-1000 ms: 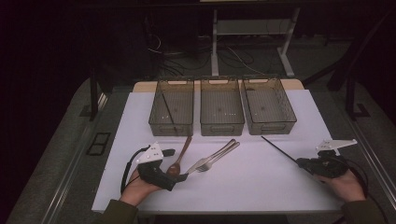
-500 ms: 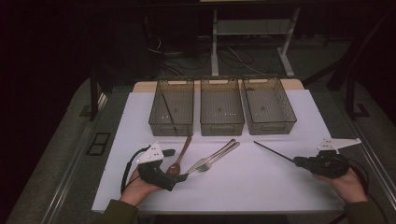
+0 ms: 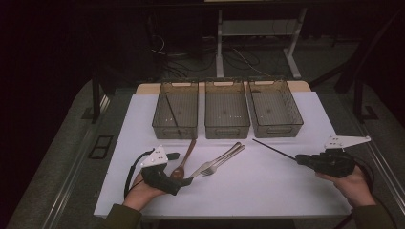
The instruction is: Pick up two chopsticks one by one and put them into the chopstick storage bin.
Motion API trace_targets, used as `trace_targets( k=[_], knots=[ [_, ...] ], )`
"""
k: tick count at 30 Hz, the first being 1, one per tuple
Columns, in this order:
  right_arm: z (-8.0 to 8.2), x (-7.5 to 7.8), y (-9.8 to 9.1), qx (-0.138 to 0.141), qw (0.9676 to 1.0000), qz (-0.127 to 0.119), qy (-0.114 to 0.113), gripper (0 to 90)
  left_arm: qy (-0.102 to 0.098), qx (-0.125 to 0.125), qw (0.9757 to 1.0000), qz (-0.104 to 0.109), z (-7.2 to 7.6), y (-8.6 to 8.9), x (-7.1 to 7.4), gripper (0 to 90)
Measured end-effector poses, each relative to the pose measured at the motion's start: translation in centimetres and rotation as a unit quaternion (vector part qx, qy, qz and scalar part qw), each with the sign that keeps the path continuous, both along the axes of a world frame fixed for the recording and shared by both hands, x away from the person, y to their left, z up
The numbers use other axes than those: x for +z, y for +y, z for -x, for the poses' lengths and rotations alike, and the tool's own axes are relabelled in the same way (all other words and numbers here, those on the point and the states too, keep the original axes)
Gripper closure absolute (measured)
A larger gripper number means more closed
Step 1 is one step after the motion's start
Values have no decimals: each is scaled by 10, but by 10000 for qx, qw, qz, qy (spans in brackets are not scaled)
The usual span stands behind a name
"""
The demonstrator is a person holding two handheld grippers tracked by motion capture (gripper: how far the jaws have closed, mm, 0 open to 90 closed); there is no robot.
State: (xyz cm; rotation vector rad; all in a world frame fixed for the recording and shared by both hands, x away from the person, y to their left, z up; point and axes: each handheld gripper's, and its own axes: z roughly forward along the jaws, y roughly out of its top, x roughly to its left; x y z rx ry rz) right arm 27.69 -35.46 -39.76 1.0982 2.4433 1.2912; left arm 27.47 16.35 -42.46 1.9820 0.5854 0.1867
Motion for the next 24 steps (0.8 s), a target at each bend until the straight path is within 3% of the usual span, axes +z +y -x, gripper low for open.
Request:
trace_targets(
  k=[12,24],
  knots=[
    [-17,20,19,118,9994,-196,-243,849,1,-6,10000,-6,-1,0,-1,0],
    [-46,32,46,187,9987,-320,-356,849,13,8,10000,35,-1,0,-1,0]
  ],
)
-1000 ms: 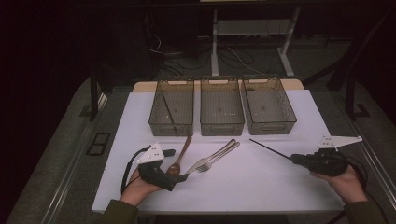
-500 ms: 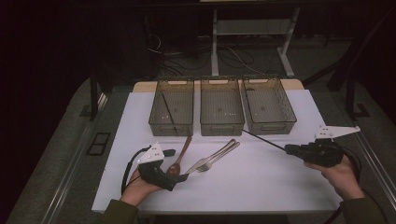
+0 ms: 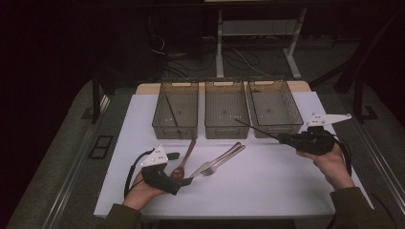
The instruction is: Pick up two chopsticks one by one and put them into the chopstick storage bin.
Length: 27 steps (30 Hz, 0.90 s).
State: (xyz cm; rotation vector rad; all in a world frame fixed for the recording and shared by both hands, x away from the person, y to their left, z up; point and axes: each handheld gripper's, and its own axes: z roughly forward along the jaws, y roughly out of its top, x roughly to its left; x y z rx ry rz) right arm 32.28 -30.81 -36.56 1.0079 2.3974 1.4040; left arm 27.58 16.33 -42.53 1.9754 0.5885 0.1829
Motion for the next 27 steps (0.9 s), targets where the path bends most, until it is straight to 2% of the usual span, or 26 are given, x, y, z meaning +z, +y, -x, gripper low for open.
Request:
trace_targets(
  k=[18,27],
  knots=[
    [-43,11,59,143,9998,-1,-156,849,6,22,10000,23,0,1,0,0],
    [-66,13,100,-28,9998,-7,-195,849,20,39,10000,41,0,1,0,0]
  ],
)
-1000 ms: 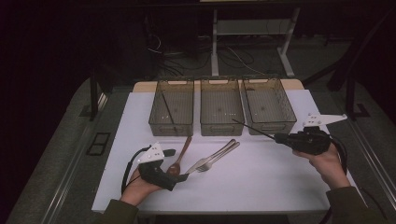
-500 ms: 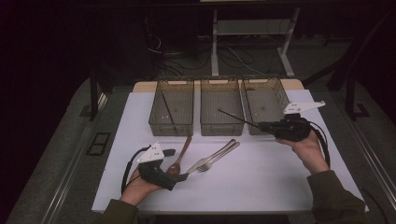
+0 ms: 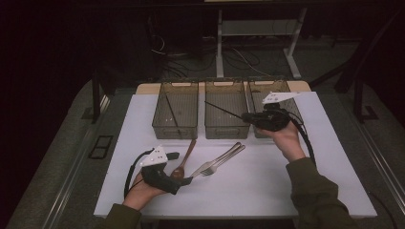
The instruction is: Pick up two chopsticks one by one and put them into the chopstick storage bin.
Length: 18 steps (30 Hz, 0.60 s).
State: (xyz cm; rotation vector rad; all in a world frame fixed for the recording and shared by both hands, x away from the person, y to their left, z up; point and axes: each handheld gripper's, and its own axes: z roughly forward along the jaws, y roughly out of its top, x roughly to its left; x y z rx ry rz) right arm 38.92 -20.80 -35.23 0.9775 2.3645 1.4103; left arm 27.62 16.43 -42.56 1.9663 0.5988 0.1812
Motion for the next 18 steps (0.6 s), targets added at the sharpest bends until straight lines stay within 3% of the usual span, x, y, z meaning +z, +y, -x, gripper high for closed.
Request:
trace_targets(
  k=[9,18],
  knots=[
    [-22,3,38,-32,9999,69,66,849,3,-18,10000,5,0,0,0,0],
    [-41,2,78,-64,9993,351,123,849,-13,-44,10000,13,0,0,0,0]
  ],
)
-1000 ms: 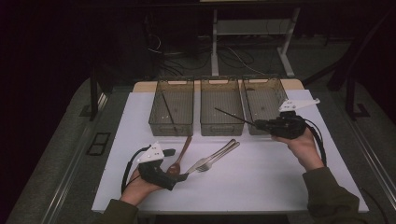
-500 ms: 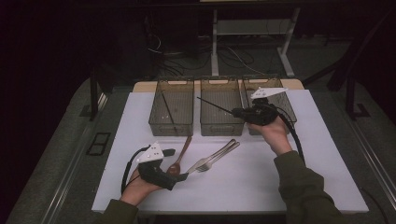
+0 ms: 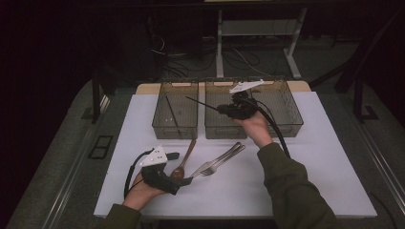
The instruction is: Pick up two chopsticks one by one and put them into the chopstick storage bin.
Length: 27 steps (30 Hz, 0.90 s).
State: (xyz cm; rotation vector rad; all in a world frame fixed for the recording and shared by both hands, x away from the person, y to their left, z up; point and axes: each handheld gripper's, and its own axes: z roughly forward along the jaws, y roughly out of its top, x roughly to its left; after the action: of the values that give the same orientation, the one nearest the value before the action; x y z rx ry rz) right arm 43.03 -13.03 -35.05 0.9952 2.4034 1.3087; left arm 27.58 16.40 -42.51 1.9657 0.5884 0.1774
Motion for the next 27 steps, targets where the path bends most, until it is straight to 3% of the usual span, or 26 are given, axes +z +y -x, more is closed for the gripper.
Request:
trace_targets(
  k=[12,27],
  knots=[
    [-27,-3,60,-20,9995,299,134,848,17,-25,10000,52,0,0,0,0],
    [-57,-24,112,-223,9965,751,292,847,38,-45,9999,148,0,0,1,0]
  ],
)
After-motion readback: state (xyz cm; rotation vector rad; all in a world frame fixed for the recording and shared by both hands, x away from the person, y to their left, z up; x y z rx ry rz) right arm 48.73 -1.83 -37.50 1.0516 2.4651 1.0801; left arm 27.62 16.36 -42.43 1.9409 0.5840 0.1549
